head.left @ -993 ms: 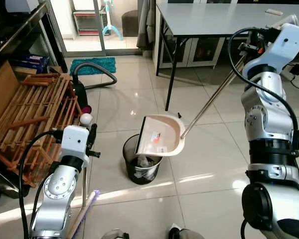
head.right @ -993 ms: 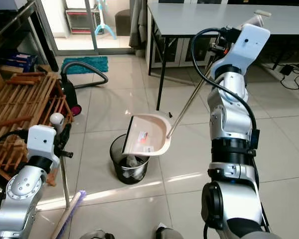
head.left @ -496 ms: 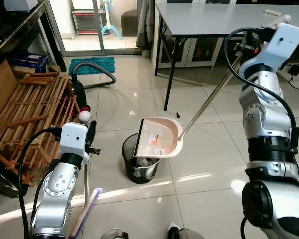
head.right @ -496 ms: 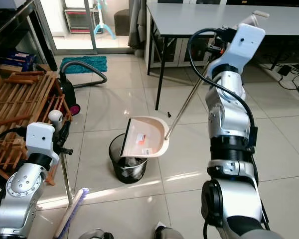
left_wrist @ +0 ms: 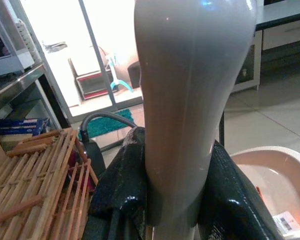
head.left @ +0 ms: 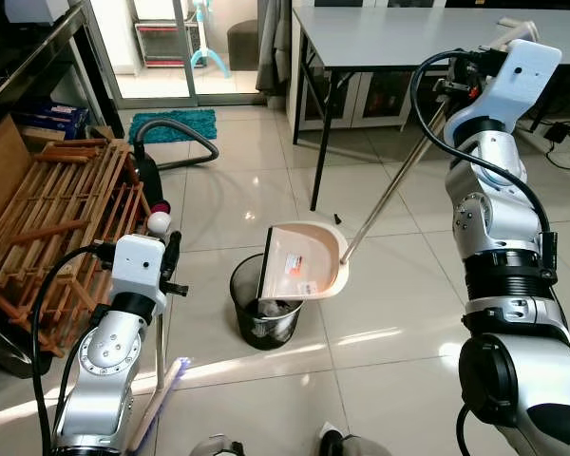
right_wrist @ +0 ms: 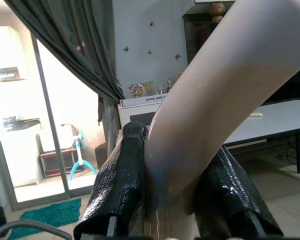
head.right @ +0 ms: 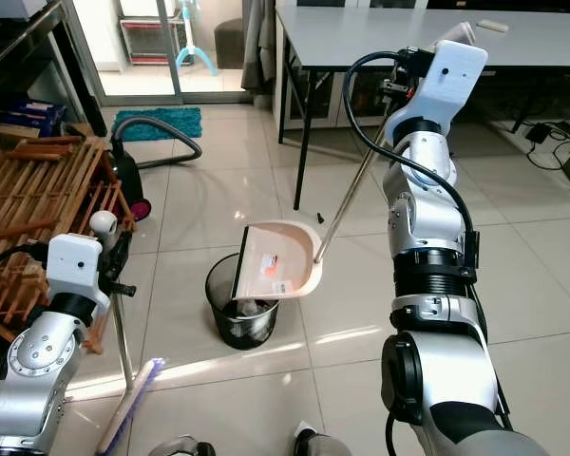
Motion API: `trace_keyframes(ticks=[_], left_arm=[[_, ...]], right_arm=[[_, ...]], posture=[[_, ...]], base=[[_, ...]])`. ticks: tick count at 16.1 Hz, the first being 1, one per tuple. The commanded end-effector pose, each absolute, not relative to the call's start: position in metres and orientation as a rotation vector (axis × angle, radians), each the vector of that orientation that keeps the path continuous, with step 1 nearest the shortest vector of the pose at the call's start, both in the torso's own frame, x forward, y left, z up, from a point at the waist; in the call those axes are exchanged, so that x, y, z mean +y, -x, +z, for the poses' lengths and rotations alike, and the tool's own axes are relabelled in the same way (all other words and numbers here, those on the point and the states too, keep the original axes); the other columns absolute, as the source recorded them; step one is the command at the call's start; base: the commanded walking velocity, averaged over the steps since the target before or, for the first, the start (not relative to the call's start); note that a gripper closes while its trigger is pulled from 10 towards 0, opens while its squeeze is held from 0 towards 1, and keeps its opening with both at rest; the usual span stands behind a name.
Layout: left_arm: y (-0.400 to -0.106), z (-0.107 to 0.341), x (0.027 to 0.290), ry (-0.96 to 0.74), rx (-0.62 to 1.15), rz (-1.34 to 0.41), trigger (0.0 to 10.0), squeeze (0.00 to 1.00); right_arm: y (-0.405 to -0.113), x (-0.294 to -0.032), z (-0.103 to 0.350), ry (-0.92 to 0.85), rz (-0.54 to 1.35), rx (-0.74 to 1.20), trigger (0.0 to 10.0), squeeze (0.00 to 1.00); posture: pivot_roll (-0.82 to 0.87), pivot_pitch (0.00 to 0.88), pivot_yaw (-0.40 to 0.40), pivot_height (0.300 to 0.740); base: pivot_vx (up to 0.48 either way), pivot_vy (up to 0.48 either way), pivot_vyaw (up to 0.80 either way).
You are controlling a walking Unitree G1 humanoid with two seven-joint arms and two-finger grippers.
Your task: Sweep floor
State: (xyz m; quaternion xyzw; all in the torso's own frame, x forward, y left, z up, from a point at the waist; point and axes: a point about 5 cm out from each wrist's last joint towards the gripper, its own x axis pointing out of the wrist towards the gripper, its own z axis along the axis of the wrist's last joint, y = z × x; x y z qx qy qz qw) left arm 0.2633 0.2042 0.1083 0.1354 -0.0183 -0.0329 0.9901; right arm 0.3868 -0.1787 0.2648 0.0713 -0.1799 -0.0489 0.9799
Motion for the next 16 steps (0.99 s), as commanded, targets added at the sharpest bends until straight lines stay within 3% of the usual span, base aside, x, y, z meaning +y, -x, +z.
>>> trace_keyframes(ticks=[1, 5, 9, 16], left_arm=[[-0.262, 0.113, 0.206, -0.284, -0.064, -0.064, 10.0, 0.0], [-0.263, 0.115, 0.197, -0.199, -0.063, -0.069, 10.0, 0.0], [-0.264, 0.121, 0.193, -0.219, -0.103, -0.074, 10.0, 0.0], [-0.266, 0.122, 0.197, -0.237, -0.091, -0.088, 10.0, 0.0]], right_arm=[[-0.386, -0.175, 0.283, -0.142, -0.078, -0.443, 10.0, 0.0], [-0.386, -0.173, 0.28, -0.146, -0.073, -0.446, 10.0, 0.0], [-0.383, -0.172, 0.276, -0.157, -0.078, -0.446, 10.0, 0.0], [-0.381, -0.176, 0.274, -0.172, -0.111, -0.448, 10.0, 0.0]], posture=[[0.02, 0.071, -0.013, 0.74], [0.02, 0.061, -0.014, 0.74], [0.02, 0.058, -0.008, 0.74], [0.03, 0.08, 0.008, 0.74]], base=[[0.0, 0.0, 0.0], [0.0, 0.0, 0.0], [0.0, 0.0, 0.0], [0.218, 0.0, 0.0]])
